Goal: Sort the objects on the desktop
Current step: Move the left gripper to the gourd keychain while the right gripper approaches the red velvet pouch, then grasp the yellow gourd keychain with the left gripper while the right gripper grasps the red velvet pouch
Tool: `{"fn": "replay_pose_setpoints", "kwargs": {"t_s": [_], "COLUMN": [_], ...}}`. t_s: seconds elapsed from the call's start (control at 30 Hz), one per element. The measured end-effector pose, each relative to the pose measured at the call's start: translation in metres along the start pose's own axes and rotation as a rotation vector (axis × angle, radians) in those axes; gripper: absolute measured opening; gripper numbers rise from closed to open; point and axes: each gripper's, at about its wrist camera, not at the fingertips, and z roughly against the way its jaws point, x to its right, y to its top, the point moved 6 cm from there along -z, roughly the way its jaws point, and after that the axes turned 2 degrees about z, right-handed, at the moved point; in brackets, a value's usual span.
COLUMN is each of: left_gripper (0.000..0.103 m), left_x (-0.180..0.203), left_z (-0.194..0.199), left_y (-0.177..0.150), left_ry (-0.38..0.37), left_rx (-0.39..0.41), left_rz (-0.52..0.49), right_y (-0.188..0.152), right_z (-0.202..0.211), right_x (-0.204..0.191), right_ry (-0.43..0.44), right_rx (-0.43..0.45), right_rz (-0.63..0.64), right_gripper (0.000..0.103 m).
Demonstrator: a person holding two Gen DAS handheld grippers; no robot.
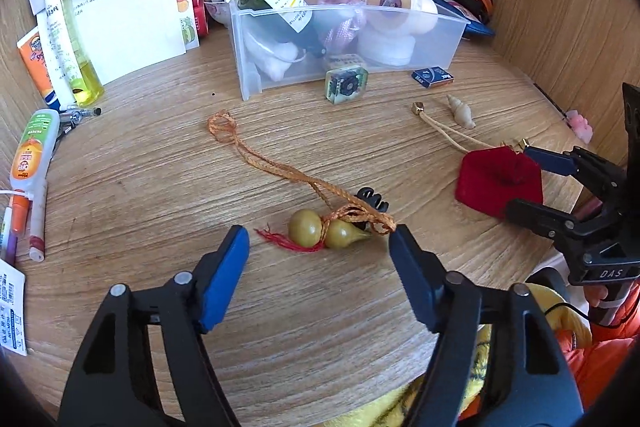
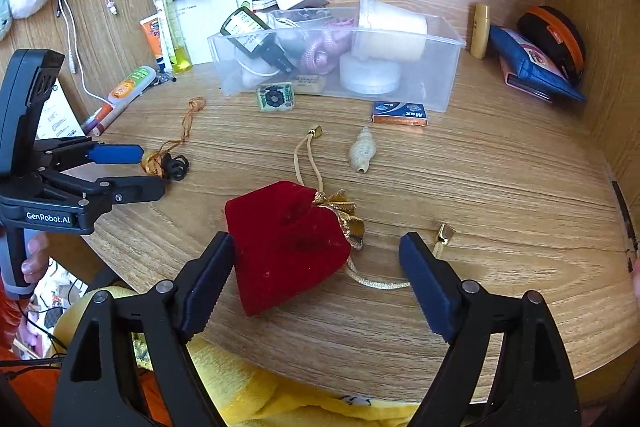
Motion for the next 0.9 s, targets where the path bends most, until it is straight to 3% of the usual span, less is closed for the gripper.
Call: {"fn": "replay_pose_setpoints", "kwargs": {"t_s": [0.1, 0.27, 0.47, 0.73, 0.9], "left_gripper": [0.060, 0.042, 0.042, 0.042, 0.042], "left_x": [0.000, -0.002, -0.006, -0.024, -0.035], "left_z": [-0.001, -0.001, 0.000, 0.008, 0.021], "left_y": [0.000, 0.002, 0.002, 0.007, 0.015], "left_ry": [0.035, 0.041, 0.038, 0.058, 0.057], "left_rx": [0.019, 0.036, 0.046, 0.069, 0.106], "left_rz": [-0.018, -0.028, -0.016, 0.046, 0.074], "right_y": [0.002, 0.005, 0.005, 0.009, 0.015], "right_z": [-0.005, -0.007, -0.007, -0.009, -0.007], "right_x": [-0.004, -0.011, -0.011, 0.000, 0.013], "right_ry": [-0.015, -0.017, -0.004, 0.055, 0.113], "right_rx": [0.014, 0.032, 0.046, 0.038, 0.041], "right_rz": [0.028, 0.050, 0.039, -0.025, -0.100], "right_gripper": [0.081, 0.063, 0.053, 0.027, 0.020]}}
